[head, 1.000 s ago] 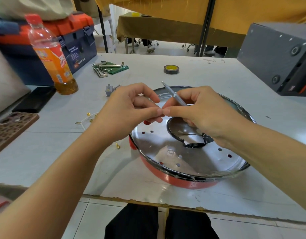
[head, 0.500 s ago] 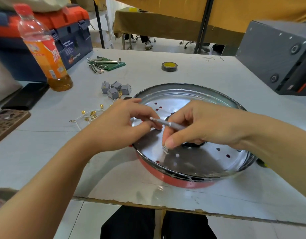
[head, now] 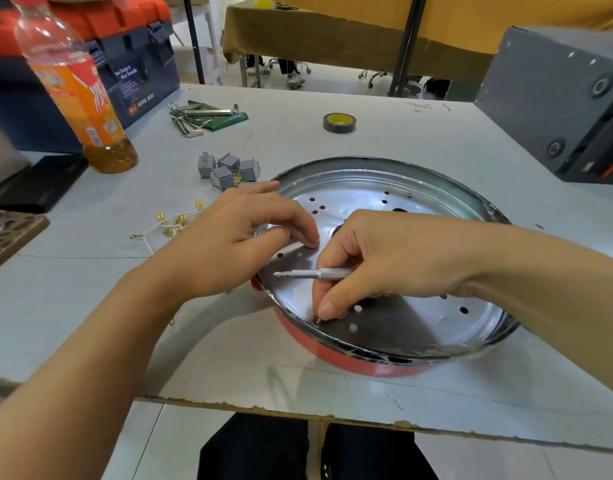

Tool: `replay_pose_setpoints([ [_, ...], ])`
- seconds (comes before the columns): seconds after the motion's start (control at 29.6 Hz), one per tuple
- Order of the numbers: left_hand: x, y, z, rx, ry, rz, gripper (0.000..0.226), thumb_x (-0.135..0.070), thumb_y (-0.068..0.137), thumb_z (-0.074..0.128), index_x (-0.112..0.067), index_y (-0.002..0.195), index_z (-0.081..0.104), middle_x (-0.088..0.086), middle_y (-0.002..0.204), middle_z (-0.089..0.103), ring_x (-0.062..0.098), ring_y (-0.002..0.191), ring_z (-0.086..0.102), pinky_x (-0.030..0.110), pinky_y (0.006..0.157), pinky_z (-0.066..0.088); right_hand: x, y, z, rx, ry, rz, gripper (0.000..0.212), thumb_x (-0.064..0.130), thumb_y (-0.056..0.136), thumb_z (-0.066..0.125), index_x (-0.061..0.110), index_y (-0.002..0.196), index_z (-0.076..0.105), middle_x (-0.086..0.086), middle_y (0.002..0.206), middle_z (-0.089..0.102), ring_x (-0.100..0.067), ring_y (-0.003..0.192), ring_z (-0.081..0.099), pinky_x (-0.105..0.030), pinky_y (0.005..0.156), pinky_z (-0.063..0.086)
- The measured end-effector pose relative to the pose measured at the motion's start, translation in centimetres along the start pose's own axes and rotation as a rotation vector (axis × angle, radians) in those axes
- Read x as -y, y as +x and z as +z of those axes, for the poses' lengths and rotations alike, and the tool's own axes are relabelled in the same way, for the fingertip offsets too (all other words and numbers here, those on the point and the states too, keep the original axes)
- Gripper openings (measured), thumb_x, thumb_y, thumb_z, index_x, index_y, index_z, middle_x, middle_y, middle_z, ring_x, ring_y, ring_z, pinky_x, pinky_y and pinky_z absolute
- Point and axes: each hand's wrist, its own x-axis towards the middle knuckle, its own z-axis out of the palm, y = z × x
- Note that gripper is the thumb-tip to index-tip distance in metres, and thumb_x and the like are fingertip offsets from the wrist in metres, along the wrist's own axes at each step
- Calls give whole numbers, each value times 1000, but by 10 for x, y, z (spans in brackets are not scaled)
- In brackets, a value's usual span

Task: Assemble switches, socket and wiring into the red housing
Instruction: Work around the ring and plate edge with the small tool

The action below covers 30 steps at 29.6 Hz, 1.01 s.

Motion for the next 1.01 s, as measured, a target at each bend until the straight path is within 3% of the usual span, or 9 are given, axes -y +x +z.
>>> replay_pose_setpoints([
  [0.24, 1, 0, 4, -36, -18, 0, 33, -5, 75, 42, -13, 87, 71, -4, 92, 73, 14, 95, 62, 33, 111, 27, 8, 6, 1, 22, -104, 44, 7, 15, 75, 75, 12, 69, 73, 8, 55, 61, 2, 52, 50, -7, 50, 37],
  [0.44, 3, 0, 5, -47, -33, -4, 35, -5, 74, 40, -11, 88, 71, -3, 89, 73, 15, 92, 63, 32, 112, 26, 12, 8, 2, 48, -98, 57, 17, 15, 75, 75, 21, 61, 67, 7, 55, 60, -3, 54, 49, -17, 55, 39],
  [0.78, 3, 0, 5, -58, -47, -9, 34, -6, 76, 39, -14, 87, 71, -10, 86, 71, 9, 89, 61, 31, 113, 25, 16, 8, 2, 74, -78, 124, 20, 12, 76, 73, 19, 58, 66, 2, 52, 57, -13, 53, 39, -19, 45, 27],
  [1.01, 3, 0, 6, -55, -48, -4, 35, -6, 75, 39, -15, 87, 70, -15, 84, 70, 5, 87, 61, 26, 113, 24, 13, 8, 1, 88, -105, 116, 15, 11, 76, 72, 17, 63, 68, 0, 58, 59, -18, 62, 45, -30, 57, 32],
])
